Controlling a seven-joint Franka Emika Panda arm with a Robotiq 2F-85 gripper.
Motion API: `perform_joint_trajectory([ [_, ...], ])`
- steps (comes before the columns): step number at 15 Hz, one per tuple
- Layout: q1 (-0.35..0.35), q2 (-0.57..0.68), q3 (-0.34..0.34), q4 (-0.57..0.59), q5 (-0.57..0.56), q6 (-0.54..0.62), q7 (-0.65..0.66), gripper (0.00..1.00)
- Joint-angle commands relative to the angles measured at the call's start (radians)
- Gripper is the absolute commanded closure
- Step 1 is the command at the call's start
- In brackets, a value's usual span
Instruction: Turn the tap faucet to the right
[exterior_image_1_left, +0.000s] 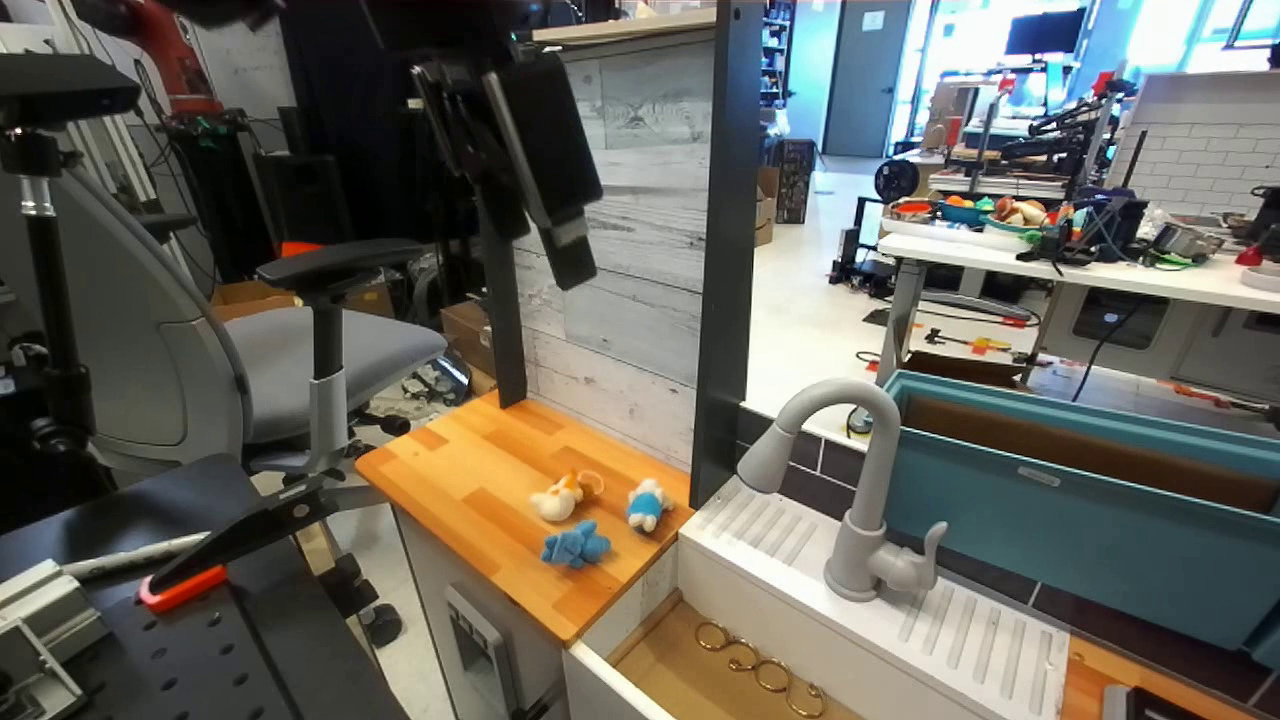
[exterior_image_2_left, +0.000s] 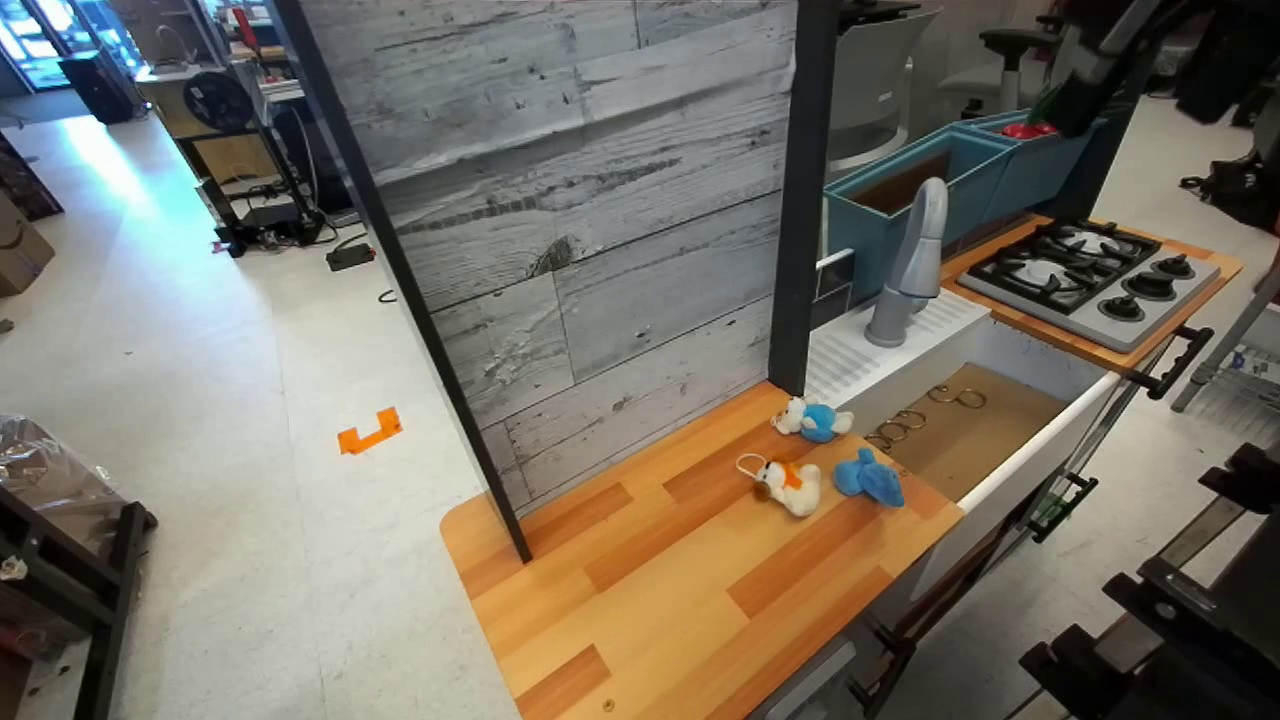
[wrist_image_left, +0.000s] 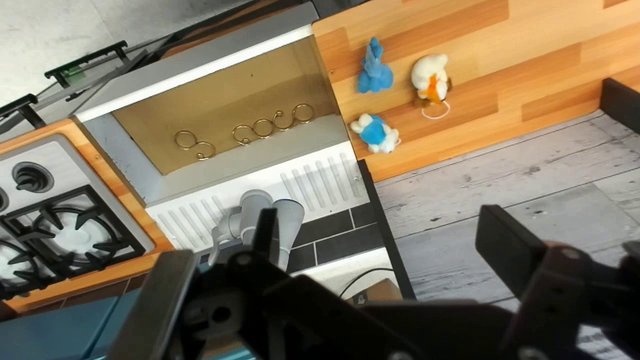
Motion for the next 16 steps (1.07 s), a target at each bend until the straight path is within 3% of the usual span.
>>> perform_joint_trajectory([
  [1,-0.041,0.149,-0.012,0.094,-0.198,0.039,0.16,0.0],
  [8,0.022,0.375,-0.149,0.263,-0.607,0.048,0.5,0.0],
  [11,0.058,0.47,-0.189,0.336,-0.676,0.043,0.608,0.0],
  [16,0.115,0.601,-0.223,0.46,-0.688,0.05,0.718,0.0],
])
